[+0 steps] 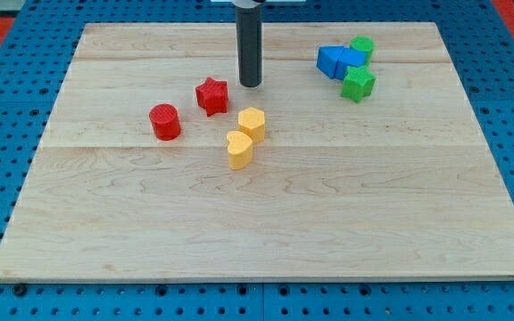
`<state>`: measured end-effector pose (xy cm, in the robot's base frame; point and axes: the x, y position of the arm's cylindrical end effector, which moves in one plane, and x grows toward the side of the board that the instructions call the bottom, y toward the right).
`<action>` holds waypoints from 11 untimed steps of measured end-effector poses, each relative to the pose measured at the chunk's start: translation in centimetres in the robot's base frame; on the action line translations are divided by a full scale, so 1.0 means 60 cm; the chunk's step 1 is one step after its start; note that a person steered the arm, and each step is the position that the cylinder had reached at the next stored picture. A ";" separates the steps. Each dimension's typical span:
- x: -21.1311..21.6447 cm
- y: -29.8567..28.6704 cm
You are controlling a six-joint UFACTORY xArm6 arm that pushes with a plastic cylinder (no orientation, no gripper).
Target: Slide the red circle into the yellow heart
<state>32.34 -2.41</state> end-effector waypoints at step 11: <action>0.102 -0.215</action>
